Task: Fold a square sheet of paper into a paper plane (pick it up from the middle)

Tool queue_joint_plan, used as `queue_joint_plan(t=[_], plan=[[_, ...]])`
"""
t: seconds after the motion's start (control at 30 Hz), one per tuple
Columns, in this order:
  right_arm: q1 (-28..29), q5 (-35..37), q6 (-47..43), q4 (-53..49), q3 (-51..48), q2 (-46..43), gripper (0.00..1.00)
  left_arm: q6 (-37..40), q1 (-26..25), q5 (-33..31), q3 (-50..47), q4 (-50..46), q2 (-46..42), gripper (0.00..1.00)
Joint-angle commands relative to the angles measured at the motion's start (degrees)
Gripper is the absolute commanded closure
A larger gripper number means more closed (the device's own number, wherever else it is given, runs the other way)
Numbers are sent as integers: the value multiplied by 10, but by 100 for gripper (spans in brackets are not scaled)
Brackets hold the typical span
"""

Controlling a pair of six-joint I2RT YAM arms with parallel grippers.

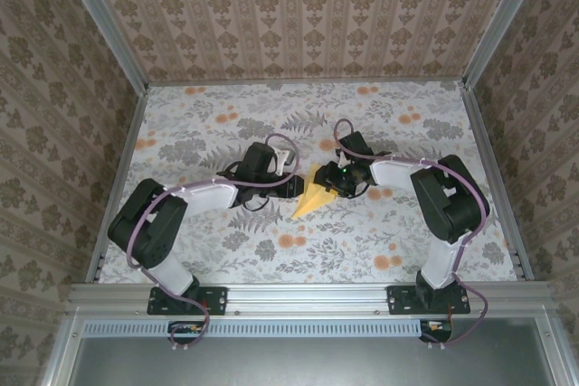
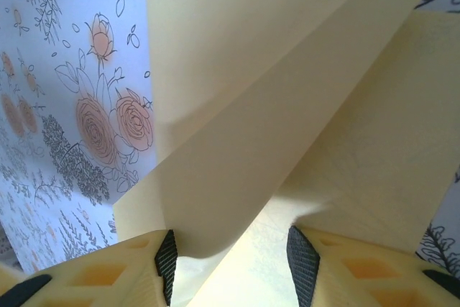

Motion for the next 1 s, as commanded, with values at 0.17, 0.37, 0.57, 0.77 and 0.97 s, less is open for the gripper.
queue_joint_plan(t=[0.17, 0.37, 0.57, 0.77, 0.97], plan=[[5, 43, -1, -57, 4, 37, 49, -17, -24, 50, 2, 40, 22, 78], [5, 46, -2, -68, 9, 42, 48, -13, -30, 64, 23, 23, 57, 82], [5, 48, -2, -74, 11, 44, 48, -5, -31, 48, 35, -1, 73, 85], [6, 51, -8, -84, 14, 50, 48, -3, -26, 22, 35, -14, 79, 88], [12, 70, -12, -112, 28, 68, 48, -1, -25, 10, 36, -22, 84, 91]])
